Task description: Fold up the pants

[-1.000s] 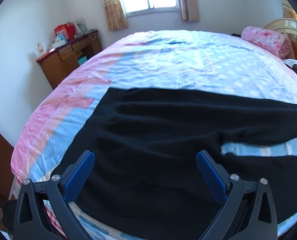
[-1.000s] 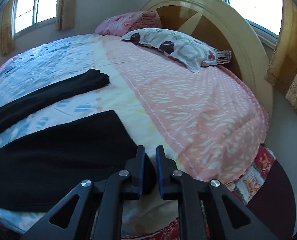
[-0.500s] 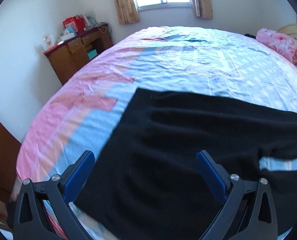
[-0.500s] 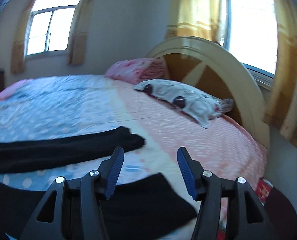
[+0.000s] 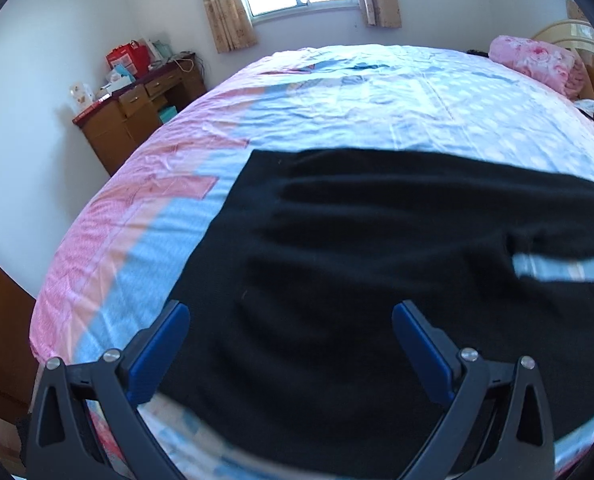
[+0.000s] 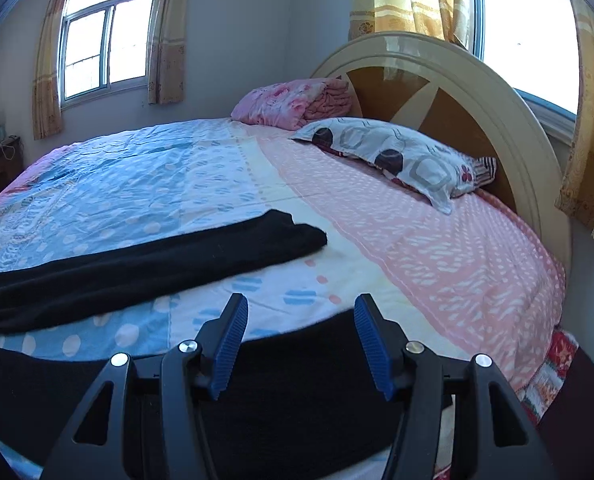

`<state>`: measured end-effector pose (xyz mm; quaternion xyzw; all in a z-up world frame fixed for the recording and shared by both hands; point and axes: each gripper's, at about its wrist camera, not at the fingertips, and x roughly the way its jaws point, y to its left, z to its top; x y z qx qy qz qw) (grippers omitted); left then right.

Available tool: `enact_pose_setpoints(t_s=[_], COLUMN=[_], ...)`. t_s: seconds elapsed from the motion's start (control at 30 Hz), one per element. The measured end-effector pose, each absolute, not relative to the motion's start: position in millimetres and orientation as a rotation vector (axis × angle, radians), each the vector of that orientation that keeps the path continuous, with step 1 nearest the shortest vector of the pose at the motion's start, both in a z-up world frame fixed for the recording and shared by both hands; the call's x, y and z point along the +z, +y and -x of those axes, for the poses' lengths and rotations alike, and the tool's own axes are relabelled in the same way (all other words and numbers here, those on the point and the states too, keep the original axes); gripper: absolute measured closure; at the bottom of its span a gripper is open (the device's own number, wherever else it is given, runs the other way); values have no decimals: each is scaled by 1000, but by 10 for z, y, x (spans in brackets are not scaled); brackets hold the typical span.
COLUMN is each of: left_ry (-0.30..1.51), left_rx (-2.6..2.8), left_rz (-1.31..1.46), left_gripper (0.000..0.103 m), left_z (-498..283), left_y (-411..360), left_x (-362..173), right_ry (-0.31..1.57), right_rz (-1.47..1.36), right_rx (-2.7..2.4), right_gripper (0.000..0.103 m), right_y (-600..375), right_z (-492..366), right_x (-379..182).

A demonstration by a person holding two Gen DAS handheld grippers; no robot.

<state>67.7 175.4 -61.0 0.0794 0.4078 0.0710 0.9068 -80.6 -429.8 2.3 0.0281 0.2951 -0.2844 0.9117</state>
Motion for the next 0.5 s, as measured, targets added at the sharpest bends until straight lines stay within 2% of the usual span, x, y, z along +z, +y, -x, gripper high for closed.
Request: enact_pose_setpoints(t_s=[0.2, 0.5], left_ry=[860, 893], left_rx=[225, 211], left_rz=[-125, -106], left_gripper=[0, 0], left_z=[-518, -343], left_y=[2046, 1940], left_x=[-628, -763], right_ry=[587, 542], right_rz=[-154, -221], right_rx=[-622, -702], right_gripper=[46, 46], right_y=[-4496, -4651], right_z=[1154, 1873], right_x=[13, -24])
